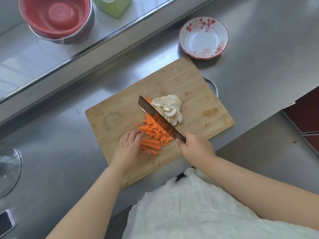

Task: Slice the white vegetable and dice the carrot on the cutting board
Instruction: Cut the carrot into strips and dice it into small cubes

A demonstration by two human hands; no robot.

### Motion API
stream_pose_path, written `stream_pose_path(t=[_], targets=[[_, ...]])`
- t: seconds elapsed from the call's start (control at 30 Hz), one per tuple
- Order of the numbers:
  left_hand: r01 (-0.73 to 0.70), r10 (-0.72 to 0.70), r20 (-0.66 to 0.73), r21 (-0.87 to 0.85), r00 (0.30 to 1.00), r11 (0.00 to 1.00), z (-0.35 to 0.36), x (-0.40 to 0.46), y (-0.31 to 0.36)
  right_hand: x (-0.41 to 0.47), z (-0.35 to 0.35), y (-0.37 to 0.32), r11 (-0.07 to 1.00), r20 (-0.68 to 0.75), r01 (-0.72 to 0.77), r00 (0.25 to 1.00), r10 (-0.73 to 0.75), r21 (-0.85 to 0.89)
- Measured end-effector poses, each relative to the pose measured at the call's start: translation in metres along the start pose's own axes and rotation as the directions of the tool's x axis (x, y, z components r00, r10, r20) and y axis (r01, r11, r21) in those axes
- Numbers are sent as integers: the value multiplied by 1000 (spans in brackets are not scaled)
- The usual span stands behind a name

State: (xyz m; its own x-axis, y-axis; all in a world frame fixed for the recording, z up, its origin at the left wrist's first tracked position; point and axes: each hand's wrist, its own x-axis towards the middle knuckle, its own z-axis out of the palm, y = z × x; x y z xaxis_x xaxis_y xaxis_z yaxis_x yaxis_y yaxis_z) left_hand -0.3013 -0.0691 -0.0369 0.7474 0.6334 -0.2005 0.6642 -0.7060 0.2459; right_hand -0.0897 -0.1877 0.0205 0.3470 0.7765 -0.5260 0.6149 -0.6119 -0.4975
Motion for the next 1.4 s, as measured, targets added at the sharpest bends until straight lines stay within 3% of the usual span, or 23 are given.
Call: stream_pose_path(t=[0.1,0.37,0.57,0.63,0.73,0.9,1.1,1.4], targets=[[32,-32,59,1,998,999,10,1,-5,1,-1,-1,1000,-9,-8,1000,8,22],[-9,10,-23,29,1000,1000,21,-6,-12,-4,4,-2,1000,1,0,1000,0,16],[141,-144,-55,-66,988,988,38,-37,-13,-5,9,-9,999,32,48,998,-48,-10],[281,-290,-45,-133,956,950,42,-50,-13,-4,11,-13,998,53,66,996,-65,-20],[512,-536,-39,-243,844,824,43,-60,-1,0,16,-18,996,110,82,991,-78,-35],[653,-681,21,-309,732,692,39,-47,28,8,27,-28,983,174,105,982,-78,-148],[603,-673,-34,-414,739,682,44,-45,28,16,33,-33,964,200,107,978,-58,-244],[498,-572,-86,-399,816,770,59,-46,23,13,31,-27,914,235,194,965,-113,-355]])
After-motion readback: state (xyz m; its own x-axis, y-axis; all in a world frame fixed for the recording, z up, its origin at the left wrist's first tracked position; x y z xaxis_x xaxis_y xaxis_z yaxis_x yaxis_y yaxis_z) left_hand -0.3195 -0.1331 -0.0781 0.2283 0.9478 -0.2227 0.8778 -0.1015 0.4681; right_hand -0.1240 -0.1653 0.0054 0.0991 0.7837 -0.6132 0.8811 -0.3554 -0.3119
